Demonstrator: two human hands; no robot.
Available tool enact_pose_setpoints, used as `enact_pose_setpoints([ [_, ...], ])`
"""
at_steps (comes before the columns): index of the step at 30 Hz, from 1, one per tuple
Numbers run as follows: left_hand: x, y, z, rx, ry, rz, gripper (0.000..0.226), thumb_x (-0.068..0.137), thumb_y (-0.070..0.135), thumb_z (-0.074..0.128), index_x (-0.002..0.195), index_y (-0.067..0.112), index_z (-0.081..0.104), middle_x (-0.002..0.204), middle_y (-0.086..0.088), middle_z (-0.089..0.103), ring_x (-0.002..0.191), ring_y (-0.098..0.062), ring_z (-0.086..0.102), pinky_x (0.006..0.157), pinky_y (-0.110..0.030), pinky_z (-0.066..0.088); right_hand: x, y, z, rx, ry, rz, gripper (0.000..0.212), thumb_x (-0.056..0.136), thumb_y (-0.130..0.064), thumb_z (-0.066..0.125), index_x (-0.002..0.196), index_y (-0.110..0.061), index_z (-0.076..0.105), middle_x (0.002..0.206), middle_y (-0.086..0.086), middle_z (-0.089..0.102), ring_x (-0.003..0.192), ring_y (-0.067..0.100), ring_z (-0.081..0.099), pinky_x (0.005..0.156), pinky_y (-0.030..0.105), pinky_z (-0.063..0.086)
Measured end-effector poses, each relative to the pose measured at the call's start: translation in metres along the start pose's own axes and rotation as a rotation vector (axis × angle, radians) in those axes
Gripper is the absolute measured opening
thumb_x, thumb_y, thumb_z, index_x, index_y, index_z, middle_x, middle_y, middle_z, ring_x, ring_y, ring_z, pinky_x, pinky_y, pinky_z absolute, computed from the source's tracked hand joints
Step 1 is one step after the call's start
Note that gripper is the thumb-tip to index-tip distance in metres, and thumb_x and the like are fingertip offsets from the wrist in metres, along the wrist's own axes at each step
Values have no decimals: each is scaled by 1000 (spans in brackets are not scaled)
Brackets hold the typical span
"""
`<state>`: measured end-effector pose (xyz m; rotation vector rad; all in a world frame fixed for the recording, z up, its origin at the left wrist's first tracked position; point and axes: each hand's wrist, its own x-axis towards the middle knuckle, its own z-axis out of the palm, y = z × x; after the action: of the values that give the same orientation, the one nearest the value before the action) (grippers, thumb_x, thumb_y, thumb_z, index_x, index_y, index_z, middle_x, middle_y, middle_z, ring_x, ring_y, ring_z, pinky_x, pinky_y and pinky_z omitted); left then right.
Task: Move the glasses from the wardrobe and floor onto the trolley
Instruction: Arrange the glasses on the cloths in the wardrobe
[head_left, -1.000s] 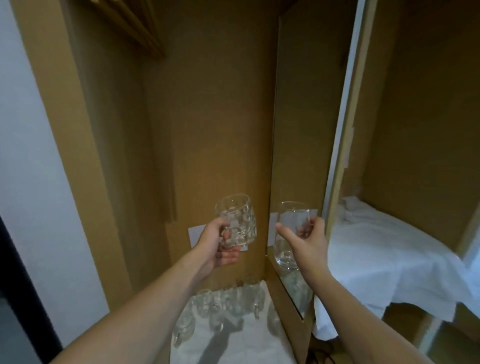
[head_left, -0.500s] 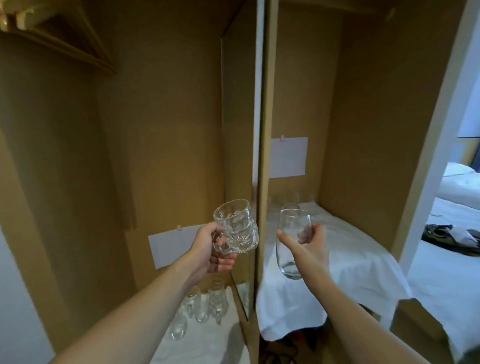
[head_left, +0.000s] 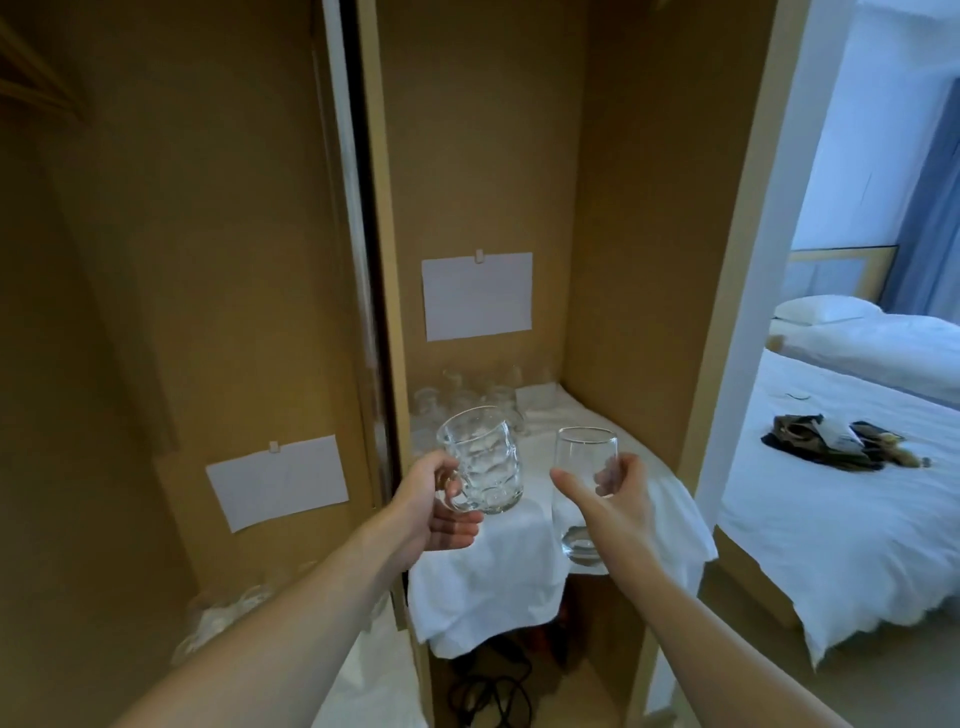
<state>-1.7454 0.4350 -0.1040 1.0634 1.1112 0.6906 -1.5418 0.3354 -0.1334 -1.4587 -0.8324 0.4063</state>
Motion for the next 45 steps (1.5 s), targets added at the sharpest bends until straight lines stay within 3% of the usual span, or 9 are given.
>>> enact_pose_setpoints([
  [7,41,1,44,5,2,-61,44,84,42,54,48,17,51,86,-29,73,58,-31,69,53,-34,57,28,26,-23,-40,22,44,63,65,-50,90,104,-22,49,96,-2,53,88,13,54,73,26,43],
  [17,147,0,92,-36,-29,-182,36,88,41,55,63,15,51,78,-24,71,61,-30,64,55,-33,58,105,74,-26,-133,79,97,69,57,-60,91,104,-35,47,101,-8,58,94,8,58,74,23,45],
  [23,214,0,103,-74,-25,-219,35,90,41,55,67,14,53,72,-19,67,60,-28,59,63,-35,57,165,95,-8,-171,58,133,73,63,-53,91,116,-25,50,108,-8,59,102,6,57,81,26,47],
  [26,239,-6,106,-111,-17,-241,38,93,40,54,64,14,51,63,-15,60,54,-25,52,58,-31,52,184,110,5,-202,52,136,72,64,-54,90,117,-26,51,110,-11,59,105,7,57,87,30,48],
  [31,276,-15,105,-173,-4,-277,35,95,35,53,68,13,46,70,-15,48,51,-22,41,52,-27,37,217,136,24,-235,31,172,75,57,-64,85,115,-32,52,109,-14,58,104,6,57,87,36,53],
  [35,293,-18,104,-181,30,-280,36,94,35,54,67,12,47,65,-15,51,52,-24,46,45,-25,43,239,154,32,-269,27,183,76,58,-60,89,117,-30,52,107,-14,59,102,6,59,78,30,52],
  [38,302,-17,106,-191,63,-256,38,93,34,54,64,12,47,53,-13,53,50,-25,49,42,-24,44,257,165,38,-285,11,186,76,59,-56,90,118,-25,54,107,-14,60,103,10,60,86,37,54],
  [41,307,-19,110,-208,94,-233,36,94,33,55,65,12,49,50,-11,53,50,-25,52,52,-29,49,275,174,43,-286,-25,156,70,62,-51,92,115,-24,54,108,-11,60,104,14,60,88,37,53],
  [45,308,-24,119,-117,149,-212,34,92,34,60,68,10,56,65,-17,64,60,-28,58,69,-39,56,294,188,41,-272,-158,125,73,66,-51,90,121,-24,51,117,-6,59,110,17,57,91,34,50],
])
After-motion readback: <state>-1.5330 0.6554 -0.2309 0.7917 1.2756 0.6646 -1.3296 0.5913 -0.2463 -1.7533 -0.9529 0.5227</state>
